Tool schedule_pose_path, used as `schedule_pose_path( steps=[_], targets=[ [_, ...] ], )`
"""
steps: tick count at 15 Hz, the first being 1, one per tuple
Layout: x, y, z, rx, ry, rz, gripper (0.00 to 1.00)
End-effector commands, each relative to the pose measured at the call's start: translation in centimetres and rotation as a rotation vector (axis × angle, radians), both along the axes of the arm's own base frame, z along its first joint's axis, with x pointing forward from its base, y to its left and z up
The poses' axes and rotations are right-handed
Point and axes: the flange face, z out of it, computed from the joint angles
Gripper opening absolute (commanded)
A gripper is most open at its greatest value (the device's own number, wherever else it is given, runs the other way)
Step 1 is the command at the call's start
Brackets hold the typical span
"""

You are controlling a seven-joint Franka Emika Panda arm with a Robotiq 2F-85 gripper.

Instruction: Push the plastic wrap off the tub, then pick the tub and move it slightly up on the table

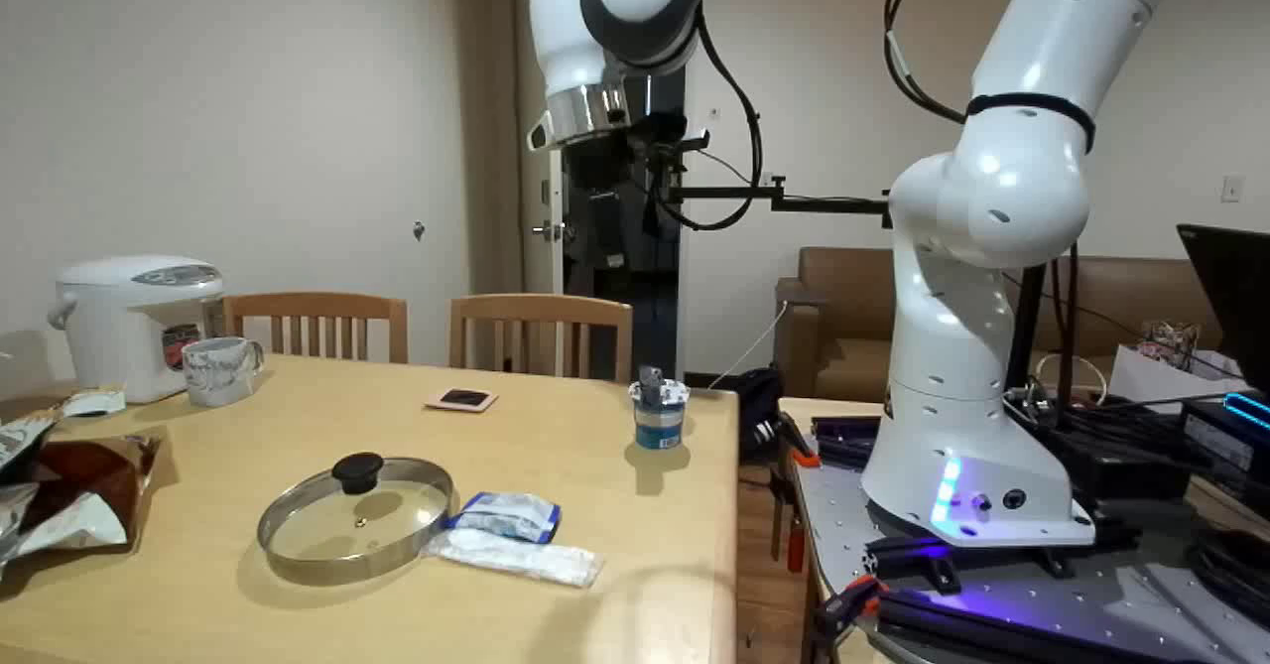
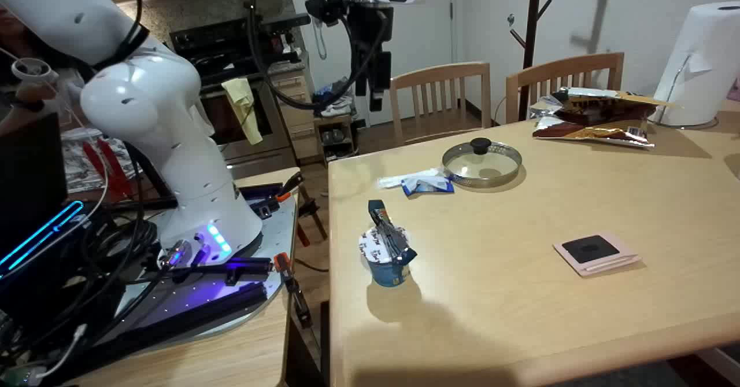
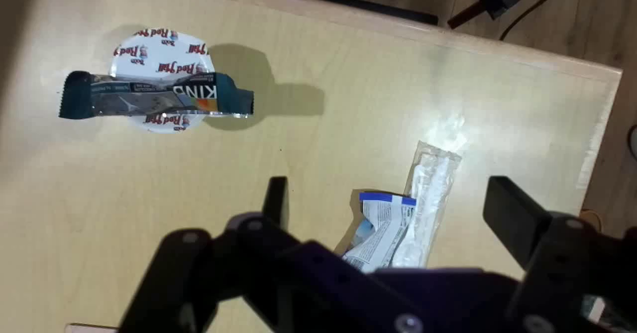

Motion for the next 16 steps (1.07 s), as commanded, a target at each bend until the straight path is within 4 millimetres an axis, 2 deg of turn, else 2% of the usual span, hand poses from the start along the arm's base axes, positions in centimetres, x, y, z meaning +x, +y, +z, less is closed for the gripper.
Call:
schedule_pose_path(
  steps=[1, 10, 16],
  targets=[
    [0.0, 0.0, 0.0, 0.0, 0.0, 0.0, 1.0],
    [-0.1, -0.1, 0.0, -0.003, -0.001, -0.012, 1.0],
    [-0.7, -1.3, -0.6, -0.004, -0.019, -0.044, 1.0]
  ],
)
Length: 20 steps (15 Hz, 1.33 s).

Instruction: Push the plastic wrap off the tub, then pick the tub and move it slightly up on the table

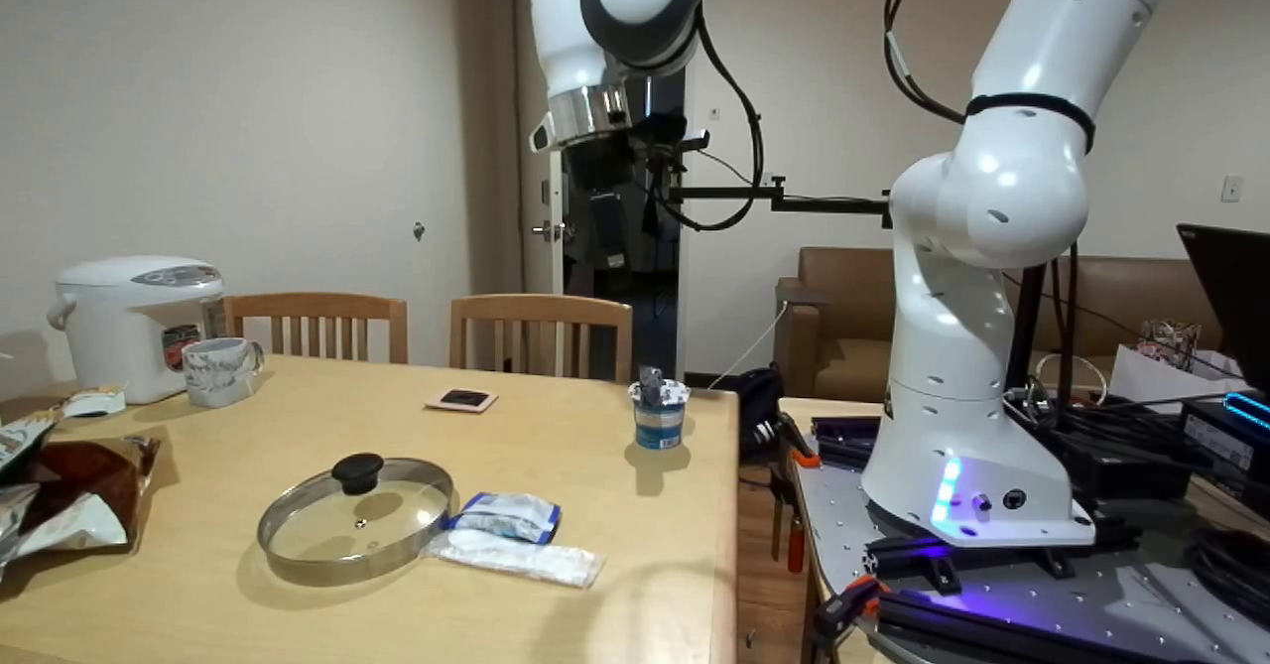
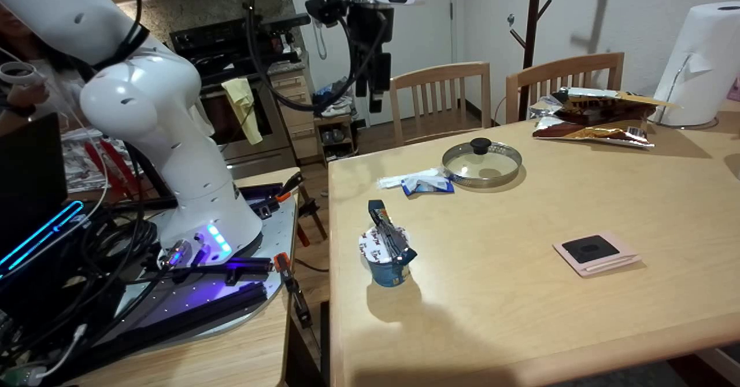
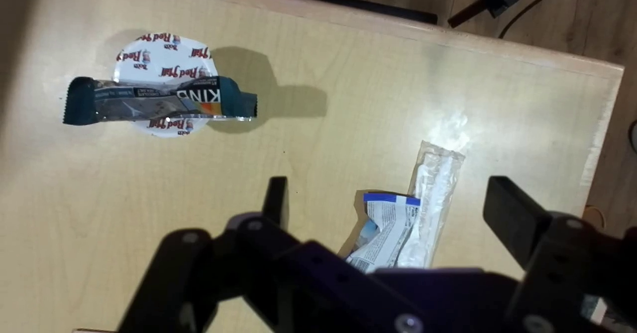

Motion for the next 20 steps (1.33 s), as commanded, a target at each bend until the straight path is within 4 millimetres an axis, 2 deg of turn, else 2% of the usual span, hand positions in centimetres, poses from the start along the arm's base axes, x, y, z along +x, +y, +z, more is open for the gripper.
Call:
schedule_pose_path(
  steps=[1, 6, 11, 16, 17, 20],
  targets=[
    [-0.8, -1.0, -0.8, -0.009, -0.031, -0.033, 1.0],
    [-2.0, -2.8, -3.1, -0.017, -0.074, -0.083, 1.0],
    [-4.8, -4.8, -5.8, -0.037, -0.044, -0.18, 1.0],
    [-7.5, -5.9, -7.7, -0.074, -0.027, -0.26, 1.0],
    [-5.9, -6.6, -7.1, -0.089, -0.046, -0.264, 1.0],
    [-5.2, -7.6, -7.1, -0.098, -0.124, -0.262, 1.0]
  ],
)
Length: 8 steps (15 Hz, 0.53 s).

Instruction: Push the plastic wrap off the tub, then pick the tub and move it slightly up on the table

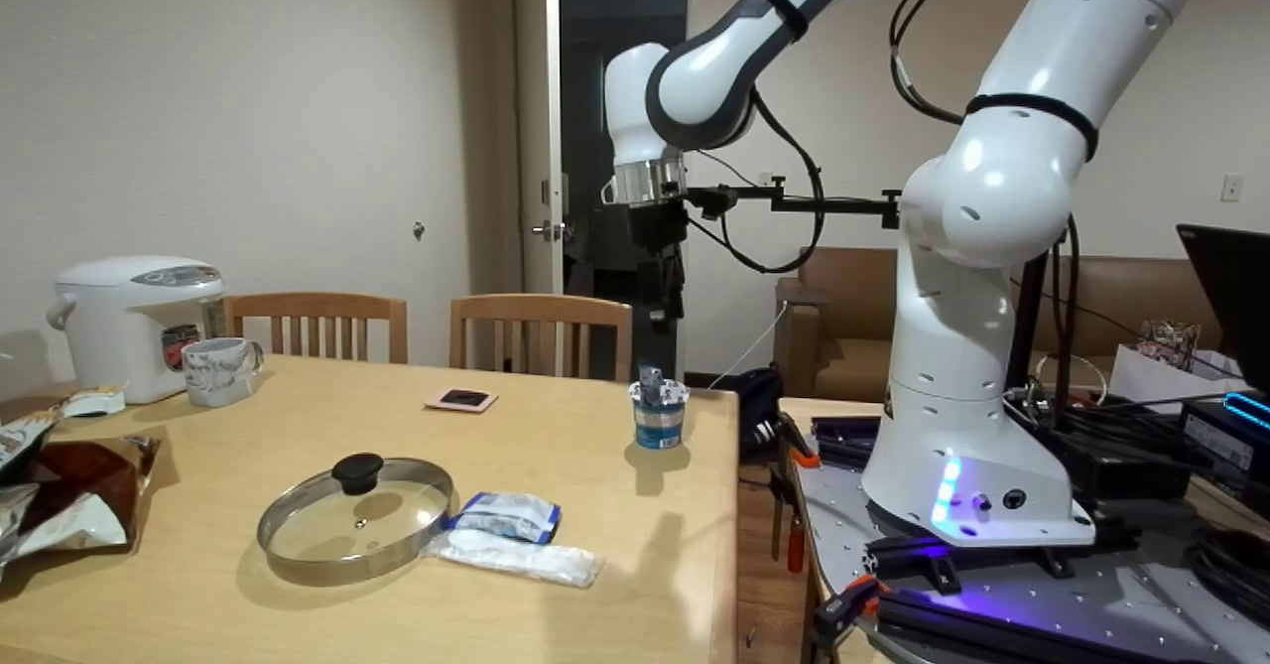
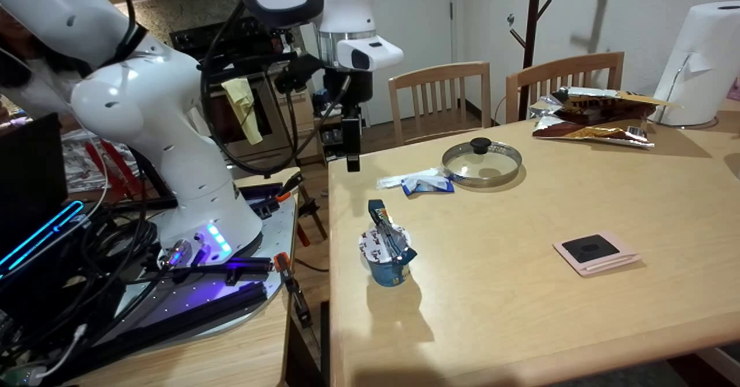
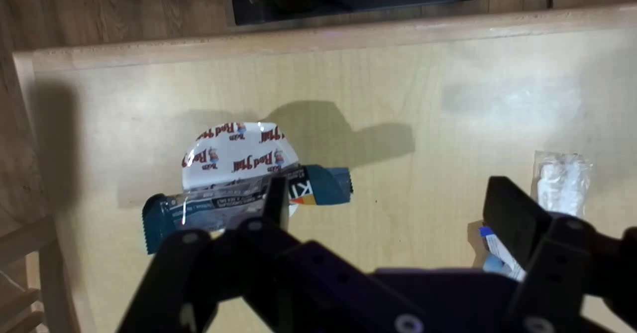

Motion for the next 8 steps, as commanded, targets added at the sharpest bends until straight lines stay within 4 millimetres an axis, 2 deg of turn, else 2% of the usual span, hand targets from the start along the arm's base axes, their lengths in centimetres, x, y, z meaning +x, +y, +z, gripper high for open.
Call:
schedule_pose_path(
  steps=[1, 3, 8],
  targets=[
    [1.0, -1.4, 0.0, -0.041, -0.082, -0.018, 1.0],
    [1.2, -2.2, -0.3, -0.035, -0.108, -0.041, 1.0],
    [0.8, -3.8, -3.1, 0.005, -0.063, -0.108, 1.0]
  ],
)
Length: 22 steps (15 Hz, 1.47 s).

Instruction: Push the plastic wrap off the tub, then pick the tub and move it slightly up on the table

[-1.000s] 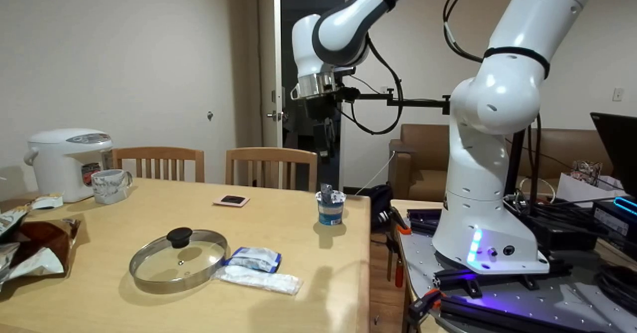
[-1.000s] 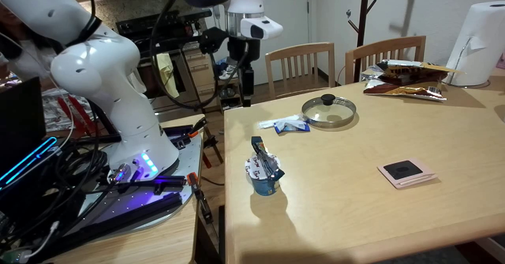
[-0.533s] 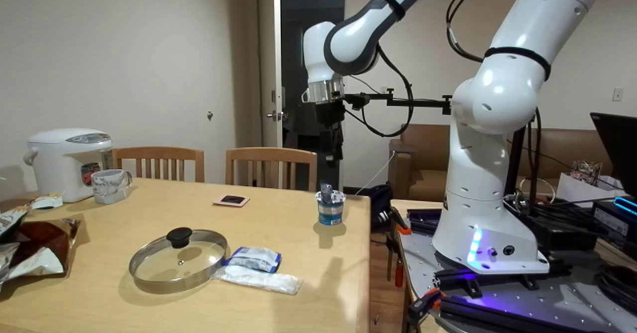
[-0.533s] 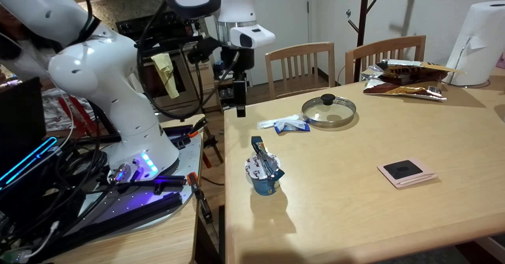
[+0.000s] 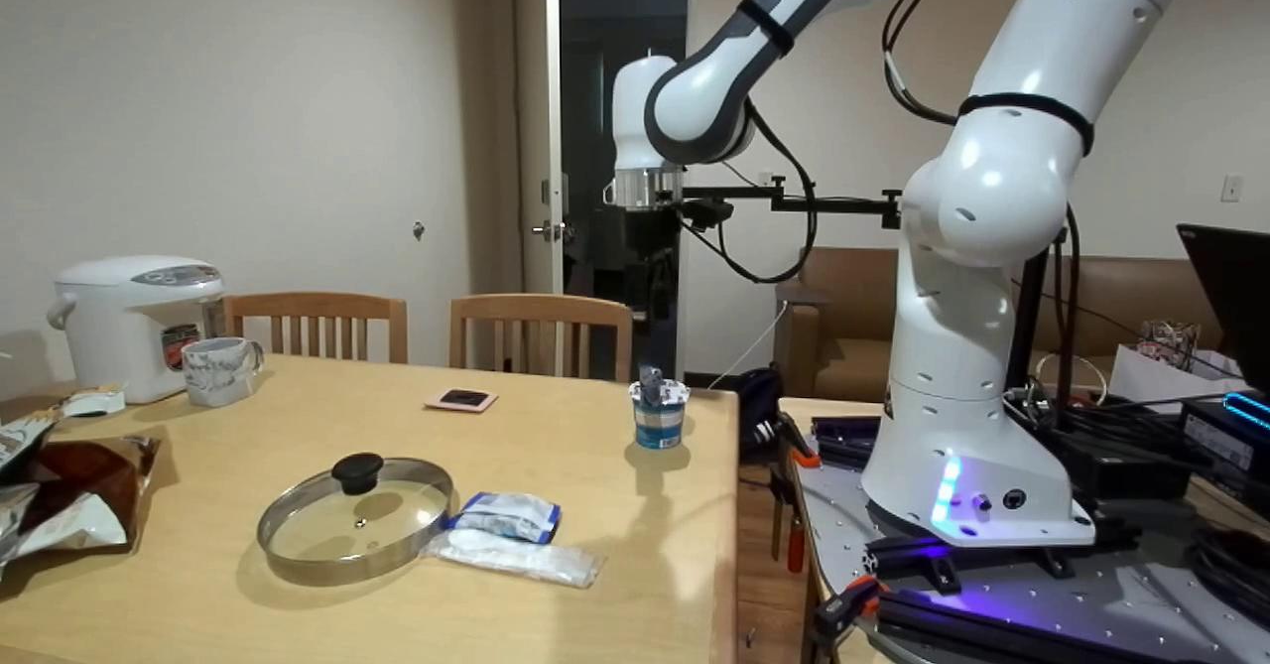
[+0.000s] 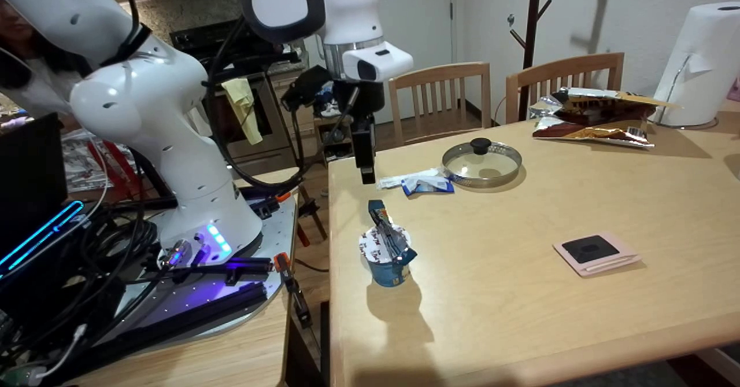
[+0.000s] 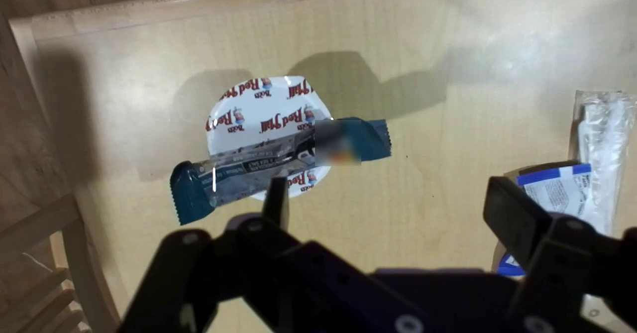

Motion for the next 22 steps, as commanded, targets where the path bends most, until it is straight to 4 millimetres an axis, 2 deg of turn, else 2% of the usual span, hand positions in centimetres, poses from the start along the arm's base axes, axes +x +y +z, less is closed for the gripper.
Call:
schedule_pose_path(
  steps=[1, 10, 15, 17, 18, 22],
  targets=[
    [-0.3, -1.3, -2.7, 0.018, 0.042, -0.052, 1.0],
    [-2.4, -4.3, -7.5, 0.065, 0.154, -0.151, 1.0],
    [-1.8, -5.3, -9.6, 0.035, 0.085, -0.144, 1.0],
    [-1.5, -5.5, -10.2, 0.024, 0.059, -0.138, 1.0],
    [-1.6, -5.1, -9.2, 0.019, 0.083, -0.149, 1.0],
    [-1.6, -5.2, -10.1, 0.013, 0.082, -0.149, 1.0]
  ],
)
